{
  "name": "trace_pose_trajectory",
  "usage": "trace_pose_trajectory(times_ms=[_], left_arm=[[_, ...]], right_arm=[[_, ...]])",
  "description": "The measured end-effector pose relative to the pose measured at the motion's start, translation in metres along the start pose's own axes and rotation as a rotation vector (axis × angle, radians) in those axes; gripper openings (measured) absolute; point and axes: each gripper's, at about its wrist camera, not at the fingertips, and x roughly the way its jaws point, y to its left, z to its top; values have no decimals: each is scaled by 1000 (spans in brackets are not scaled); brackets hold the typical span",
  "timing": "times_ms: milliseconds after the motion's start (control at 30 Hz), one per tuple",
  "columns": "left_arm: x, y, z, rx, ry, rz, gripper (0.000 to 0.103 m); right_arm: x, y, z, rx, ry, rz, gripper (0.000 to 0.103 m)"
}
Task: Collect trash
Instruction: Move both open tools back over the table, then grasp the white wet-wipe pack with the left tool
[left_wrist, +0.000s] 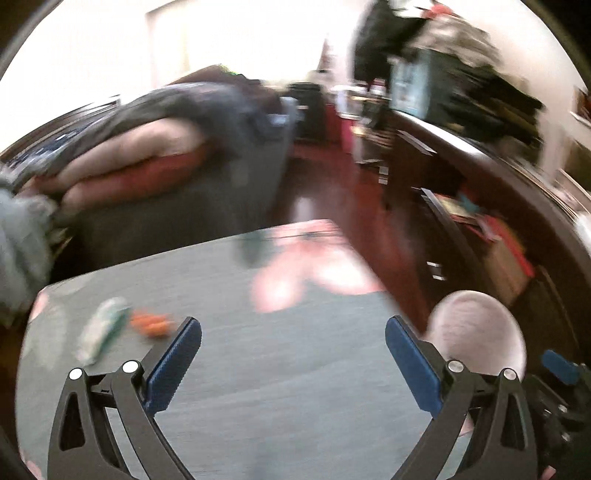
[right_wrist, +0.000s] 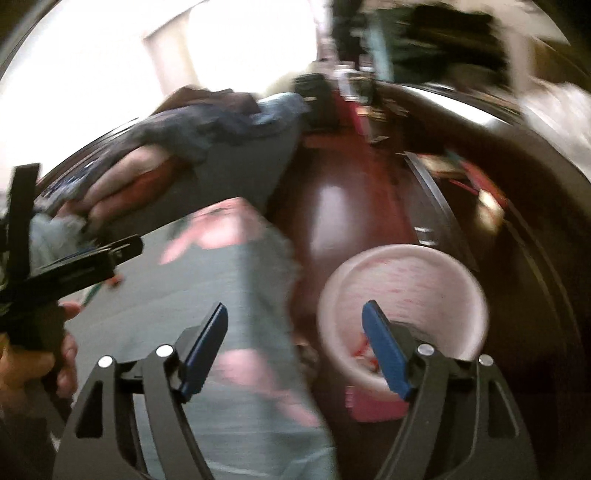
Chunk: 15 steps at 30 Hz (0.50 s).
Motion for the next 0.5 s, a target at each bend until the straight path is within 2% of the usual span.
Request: trace_pose_trajectory(times_ms=[133, 233, 367, 500], left_arm=[[-1, 74, -6, -64, 16, 76, 99], [4, 121, -10, -105, 29, 97, 99], [31, 163, -13, -115, 85, 102, 99], [54, 180, -16, -86, 121, 92, 97]], right_arm=[[14, 69, 3, -113, 35, 80, 76], [21, 112, 5, -185, 49, 111, 76], [35, 158, 10, -254, 68, 130, 76], [50, 190, 12, -305, 89, 137, 76]])
